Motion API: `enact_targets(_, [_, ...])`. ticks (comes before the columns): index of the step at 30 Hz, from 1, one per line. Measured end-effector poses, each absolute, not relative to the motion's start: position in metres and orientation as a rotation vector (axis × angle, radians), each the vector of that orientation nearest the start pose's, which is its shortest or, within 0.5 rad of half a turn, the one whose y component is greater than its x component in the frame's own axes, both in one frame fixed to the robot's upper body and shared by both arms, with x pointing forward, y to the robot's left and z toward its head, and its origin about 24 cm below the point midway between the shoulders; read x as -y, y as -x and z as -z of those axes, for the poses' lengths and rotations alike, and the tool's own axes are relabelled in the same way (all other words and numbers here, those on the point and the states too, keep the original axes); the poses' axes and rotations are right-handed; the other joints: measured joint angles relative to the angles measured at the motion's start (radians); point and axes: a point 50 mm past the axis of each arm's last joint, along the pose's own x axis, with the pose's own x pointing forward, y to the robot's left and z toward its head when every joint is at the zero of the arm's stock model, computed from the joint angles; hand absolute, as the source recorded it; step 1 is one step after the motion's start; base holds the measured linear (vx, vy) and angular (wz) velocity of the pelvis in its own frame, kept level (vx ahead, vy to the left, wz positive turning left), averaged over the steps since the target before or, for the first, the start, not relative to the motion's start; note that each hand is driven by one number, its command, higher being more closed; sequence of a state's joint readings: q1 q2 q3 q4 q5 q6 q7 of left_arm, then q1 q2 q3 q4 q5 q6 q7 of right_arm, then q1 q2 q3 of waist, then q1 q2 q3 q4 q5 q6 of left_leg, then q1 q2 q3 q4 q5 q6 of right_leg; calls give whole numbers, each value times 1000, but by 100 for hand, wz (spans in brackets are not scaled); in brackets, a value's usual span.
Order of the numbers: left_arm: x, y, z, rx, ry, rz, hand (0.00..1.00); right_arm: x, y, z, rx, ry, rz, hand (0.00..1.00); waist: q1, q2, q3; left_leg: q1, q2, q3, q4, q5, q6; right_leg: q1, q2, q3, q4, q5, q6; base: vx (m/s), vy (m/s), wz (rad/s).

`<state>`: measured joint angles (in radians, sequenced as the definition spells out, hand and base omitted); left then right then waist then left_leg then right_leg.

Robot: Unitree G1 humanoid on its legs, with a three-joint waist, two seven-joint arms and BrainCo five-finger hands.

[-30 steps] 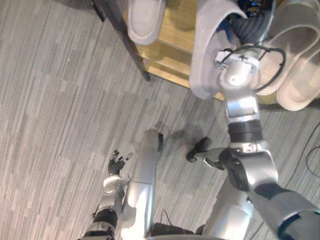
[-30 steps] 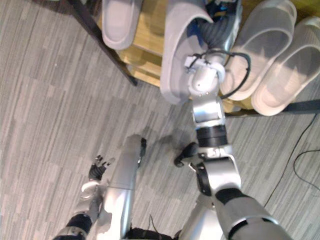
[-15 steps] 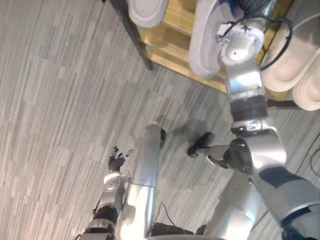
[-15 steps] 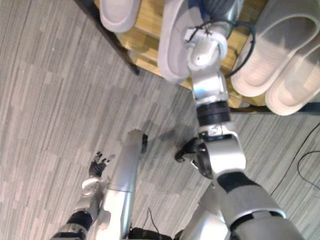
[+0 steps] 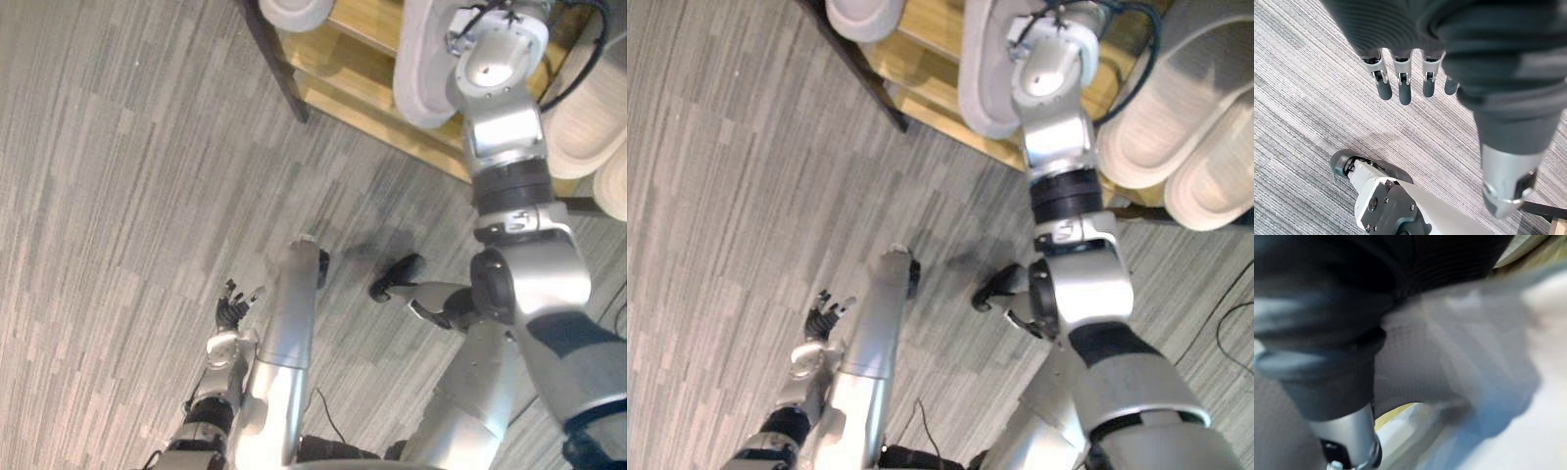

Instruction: Organize the slippers on the shoe rack

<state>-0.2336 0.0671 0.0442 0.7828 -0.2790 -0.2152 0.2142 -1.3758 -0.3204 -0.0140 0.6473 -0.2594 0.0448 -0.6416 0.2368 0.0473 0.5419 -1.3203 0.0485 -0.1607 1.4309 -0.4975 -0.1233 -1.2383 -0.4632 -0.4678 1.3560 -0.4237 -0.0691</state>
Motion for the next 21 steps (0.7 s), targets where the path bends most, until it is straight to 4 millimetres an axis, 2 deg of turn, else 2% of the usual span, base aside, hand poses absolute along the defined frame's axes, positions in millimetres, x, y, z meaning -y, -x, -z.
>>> enact_targets(3, [-181, -264, 54, -355, 160, -322, 0, 151, -372, -376, 821, 271, 628, 0, 0, 0, 0, 6, 2, 2, 0, 0, 0, 4, 1, 1, -1, 0, 0, 0, 0, 0])
enact_targets(10, [-181, -266, 52, -348, 161, -324, 0, 146, -381, -349, 739, 268, 592, 0, -3, 0, 0, 49, 19, 15, -27, 2, 2, 39, 17, 2, -29, 1, 0, -19, 10, -5])
enact_targets(21, [-184, -266, 53, -351, 187, -345, 0, 141, -377, -341, 735, 245, 567, 0, -11, 0, 0, 67, 31, 18, -52, 5, -2, 55, 31, -5, -54, 7, -6, -3, 2, -2])
